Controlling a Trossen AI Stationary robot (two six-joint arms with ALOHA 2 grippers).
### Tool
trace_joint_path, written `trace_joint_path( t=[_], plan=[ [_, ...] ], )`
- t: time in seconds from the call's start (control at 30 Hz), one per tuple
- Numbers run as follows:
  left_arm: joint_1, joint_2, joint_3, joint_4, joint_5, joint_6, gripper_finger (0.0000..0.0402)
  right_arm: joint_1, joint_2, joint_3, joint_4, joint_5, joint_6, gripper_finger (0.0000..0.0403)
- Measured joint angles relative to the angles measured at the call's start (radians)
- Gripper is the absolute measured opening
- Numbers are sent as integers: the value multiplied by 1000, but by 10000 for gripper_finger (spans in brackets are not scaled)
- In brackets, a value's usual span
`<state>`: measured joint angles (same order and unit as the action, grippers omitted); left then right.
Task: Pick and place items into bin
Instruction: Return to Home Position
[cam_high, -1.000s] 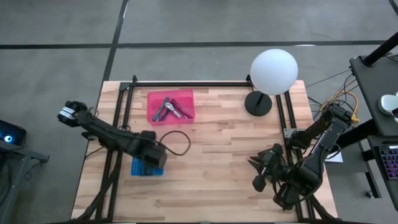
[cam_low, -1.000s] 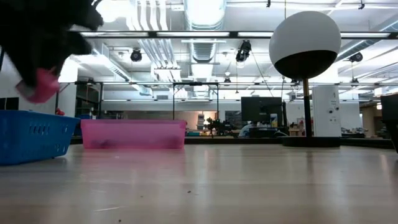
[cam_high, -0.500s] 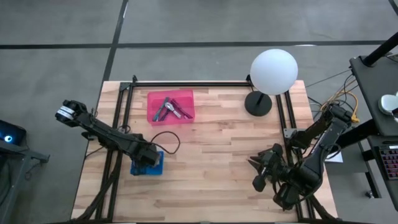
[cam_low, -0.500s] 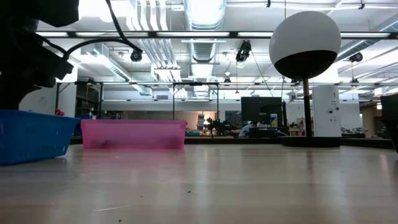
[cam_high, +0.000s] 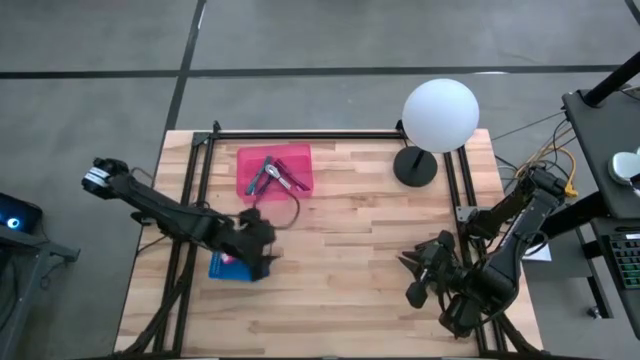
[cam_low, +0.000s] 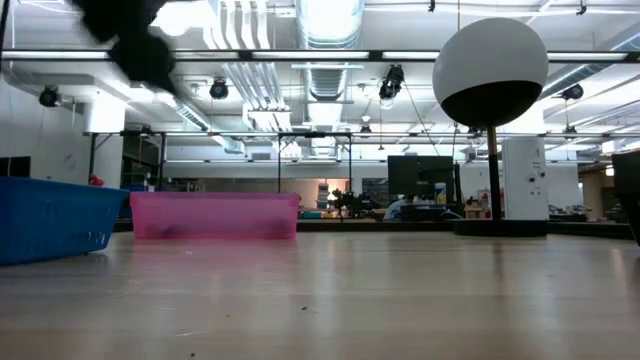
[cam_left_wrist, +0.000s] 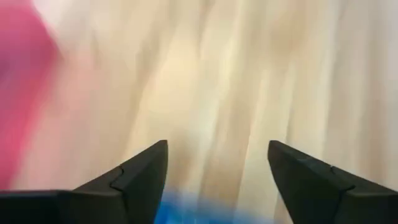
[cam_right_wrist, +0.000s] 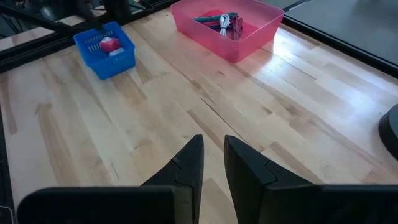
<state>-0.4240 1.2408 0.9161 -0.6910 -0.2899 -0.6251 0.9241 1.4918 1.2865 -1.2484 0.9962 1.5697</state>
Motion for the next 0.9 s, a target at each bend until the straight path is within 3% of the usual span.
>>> trace_joint_path(
  t=[0.1,0.2,0.3,0.5,0.9],
  plan=[
    [22,-70,-25,311,-133,83,230,0,0,0,3,0,1,54],
    [64,-135,-77,653,-139,190,186,-1,0,0,4,0,1,54],
    [79,-204,-129,859,-122,388,131,-2,0,0,5,0,-1,54],
    [141,-382,-231,890,-118,593,16,-3,0,0,5,1,-7,54],
    [375,-804,-553,893,-31,606,0,-2,0,0,-1,2,-11,54]
  ],
)
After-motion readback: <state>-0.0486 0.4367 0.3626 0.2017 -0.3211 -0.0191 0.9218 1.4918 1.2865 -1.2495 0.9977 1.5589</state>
